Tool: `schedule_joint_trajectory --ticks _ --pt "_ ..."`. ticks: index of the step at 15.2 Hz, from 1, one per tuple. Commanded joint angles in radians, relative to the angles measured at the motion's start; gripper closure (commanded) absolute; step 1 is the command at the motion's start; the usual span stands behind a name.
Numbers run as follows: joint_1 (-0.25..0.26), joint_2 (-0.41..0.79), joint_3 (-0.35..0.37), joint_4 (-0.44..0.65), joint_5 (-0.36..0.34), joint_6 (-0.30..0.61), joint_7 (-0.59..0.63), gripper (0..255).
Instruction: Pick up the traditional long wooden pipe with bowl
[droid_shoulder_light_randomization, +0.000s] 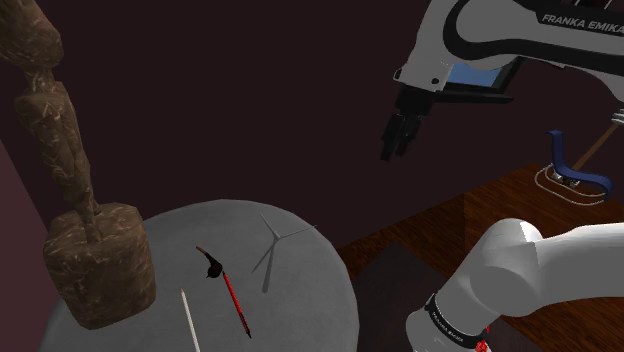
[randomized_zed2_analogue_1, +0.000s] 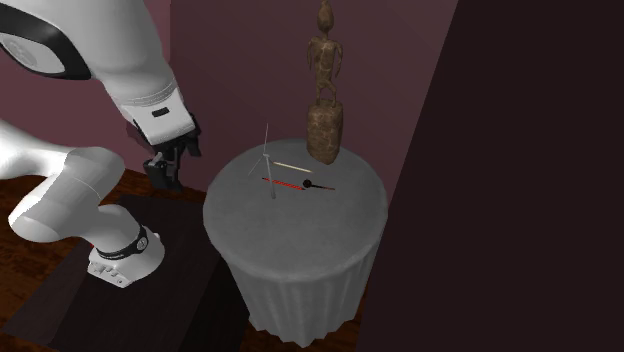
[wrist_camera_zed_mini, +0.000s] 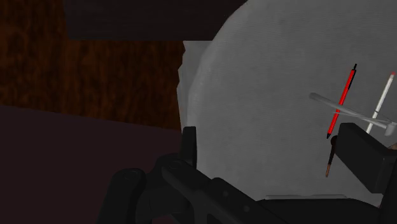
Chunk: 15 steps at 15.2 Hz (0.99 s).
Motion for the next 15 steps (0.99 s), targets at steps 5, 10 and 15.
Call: schedule_joint_trajectory --ticks 5,10,15 --pt "0.027 0.060 0.074 -0.038 0.039 0.105 0.066 0" --pt "0.058 0.168 0.165 -0.055 0.076 0.237 0.148 0" --pt "0.083 0.308 0.252 -0.039 0.092 0.366 0.233 0"
